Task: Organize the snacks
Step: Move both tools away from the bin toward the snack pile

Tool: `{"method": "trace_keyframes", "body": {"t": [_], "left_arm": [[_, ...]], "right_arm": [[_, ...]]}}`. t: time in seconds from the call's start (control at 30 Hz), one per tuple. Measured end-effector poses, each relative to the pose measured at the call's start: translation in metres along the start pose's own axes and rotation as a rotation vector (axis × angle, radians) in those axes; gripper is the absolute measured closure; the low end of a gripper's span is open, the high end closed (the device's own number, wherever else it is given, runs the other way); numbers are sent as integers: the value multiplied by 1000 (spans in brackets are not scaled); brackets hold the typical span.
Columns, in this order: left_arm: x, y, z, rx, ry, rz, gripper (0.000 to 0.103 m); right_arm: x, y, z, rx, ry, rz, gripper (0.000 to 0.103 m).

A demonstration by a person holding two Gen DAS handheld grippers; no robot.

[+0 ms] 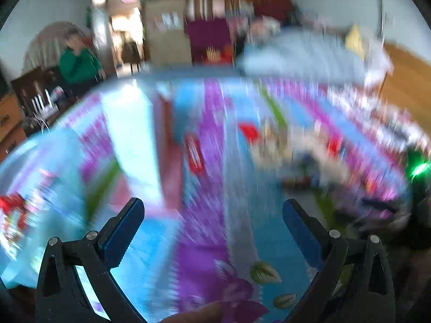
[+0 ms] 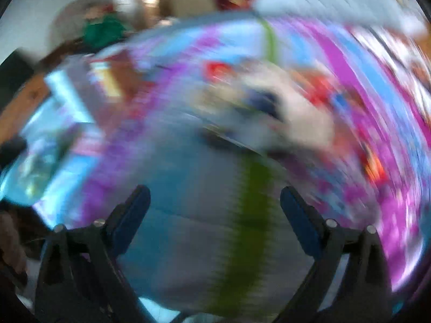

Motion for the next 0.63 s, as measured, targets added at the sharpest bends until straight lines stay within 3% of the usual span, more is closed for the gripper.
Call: {"method": "trace_keyframes", "body": {"t": [0.13, 0.3, 0.53, 0.63], "left_arm": [[70, -19, 33, 36, 52, -124, 0], [123, -27, 43, -4, 95, -249, 0], [132, -33, 45, -23, 98, -196, 0], [133, -34, 48, -17, 106, -182, 0]], "right_arm": [[13, -1, 46, 27, -29, -15, 5], [27, 8, 48, -37, -20, 13, 0], [52, 18, 49, -95, -129, 32, 0], [53, 18, 51, -90, -125, 47, 0]]}}
Point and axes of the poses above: each gripper's, at about its wrist camera, not at the fingertips, and x roughly the way its jaws point, z to its right, y to its top, the point moved 1 cm from there along x, roughly the way its jaws point, and after that the axes turned 12 degrees about y, right-handed, at the moved point
